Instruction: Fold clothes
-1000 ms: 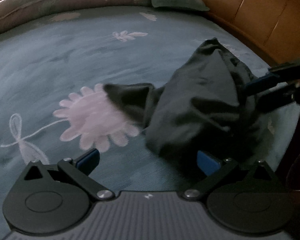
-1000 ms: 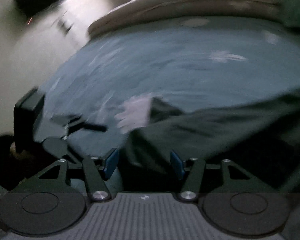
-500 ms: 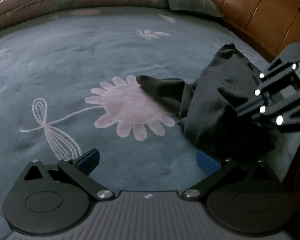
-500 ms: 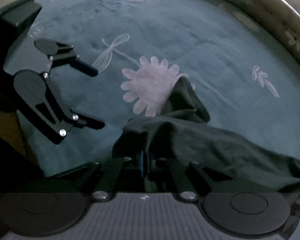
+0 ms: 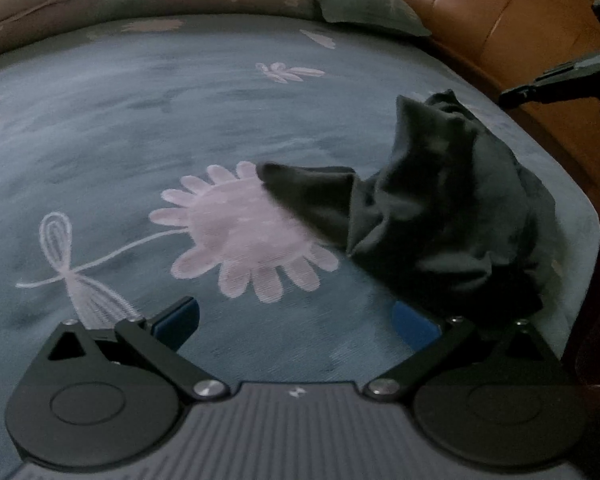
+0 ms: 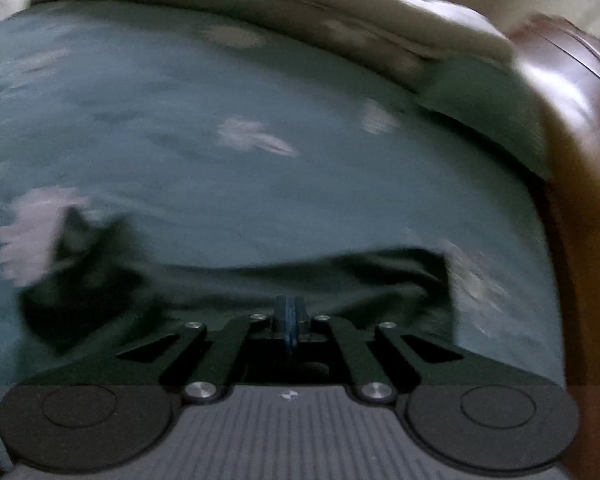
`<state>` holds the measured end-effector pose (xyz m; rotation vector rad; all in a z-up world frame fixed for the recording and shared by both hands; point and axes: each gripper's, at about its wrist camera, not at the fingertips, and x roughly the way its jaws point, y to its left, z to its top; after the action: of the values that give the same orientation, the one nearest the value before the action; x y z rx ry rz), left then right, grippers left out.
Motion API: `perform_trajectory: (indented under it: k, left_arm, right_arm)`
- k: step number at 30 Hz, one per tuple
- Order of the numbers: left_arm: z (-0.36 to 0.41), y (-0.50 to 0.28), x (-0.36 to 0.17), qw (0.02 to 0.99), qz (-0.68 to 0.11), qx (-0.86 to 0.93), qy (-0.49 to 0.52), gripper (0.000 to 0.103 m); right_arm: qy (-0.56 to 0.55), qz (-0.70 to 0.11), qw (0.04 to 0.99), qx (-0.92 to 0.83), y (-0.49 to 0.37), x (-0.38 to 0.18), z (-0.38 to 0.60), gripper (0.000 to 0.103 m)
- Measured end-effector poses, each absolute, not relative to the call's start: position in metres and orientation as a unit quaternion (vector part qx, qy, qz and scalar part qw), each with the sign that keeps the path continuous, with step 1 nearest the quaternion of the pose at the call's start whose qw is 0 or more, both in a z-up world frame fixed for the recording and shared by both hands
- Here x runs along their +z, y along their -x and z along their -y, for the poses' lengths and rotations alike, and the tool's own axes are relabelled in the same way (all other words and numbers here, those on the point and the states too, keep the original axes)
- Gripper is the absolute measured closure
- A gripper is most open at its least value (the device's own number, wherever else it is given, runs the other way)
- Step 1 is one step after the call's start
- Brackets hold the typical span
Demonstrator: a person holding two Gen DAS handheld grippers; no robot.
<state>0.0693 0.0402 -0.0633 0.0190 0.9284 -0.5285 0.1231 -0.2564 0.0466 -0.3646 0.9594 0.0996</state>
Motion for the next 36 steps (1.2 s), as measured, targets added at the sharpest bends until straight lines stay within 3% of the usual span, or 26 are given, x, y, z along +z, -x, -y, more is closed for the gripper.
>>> perform_trajectory:
  k: [3,6,7,16,24,26,28,36]
  left_arm:
    - [-0.036,-0.07,-0.063,0.859,-0.443,-0.256,-0.011,0.001]
    - [-0.034,-0.07,-0.064,0.858,-0.447,-0.255,-0.003,0.001]
    - [-0.033,-0.07,-0.064,0.857,-0.448,-0.254,-0.002,0.001]
    - [-0.032,-0.055,-0.062,0.862,-0.45,-0.231,0.007,0.001]
    - [-0.04,-0.048,-0.067,0.863,-0.459,-0.211,0.021,0.001]
    - [-0.041,-0.047,-0.066,0.864,-0.458,-0.211,0.021,0.001]
    - [-0.041,-0.047,-0.066,0.864,-0.458,-0.211,0.02,0.001]
    - [-0.035,-0.052,-0.067,0.863,-0.454,-0.223,0.015,0.001]
  right_arm:
    - [0.139,-0.463,0.873,0.07,-0.118,0.051,0.265,0.094]
    - [0.129,-0.457,0.869,0.138,-0.108,0.051,0.244,0.056]
    - [0.137,-0.455,0.866,0.154,-0.108,0.047,0.233,0.052]
    - [0.181,-0.435,0.832,0.292,-0.099,0.036,0.139,0.052]
    - [0.269,-0.494,0.768,0.307,-0.094,-0.034,0.082,0.054]
    - [0.298,-0.483,0.77,0.292,-0.092,-0.044,0.081,0.065]
    - [0.287,-0.479,0.778,0.287,-0.093,-0.037,0.086,0.092]
    - [0.242,-0.458,0.829,0.211,-0.114,0.002,0.137,0.093]
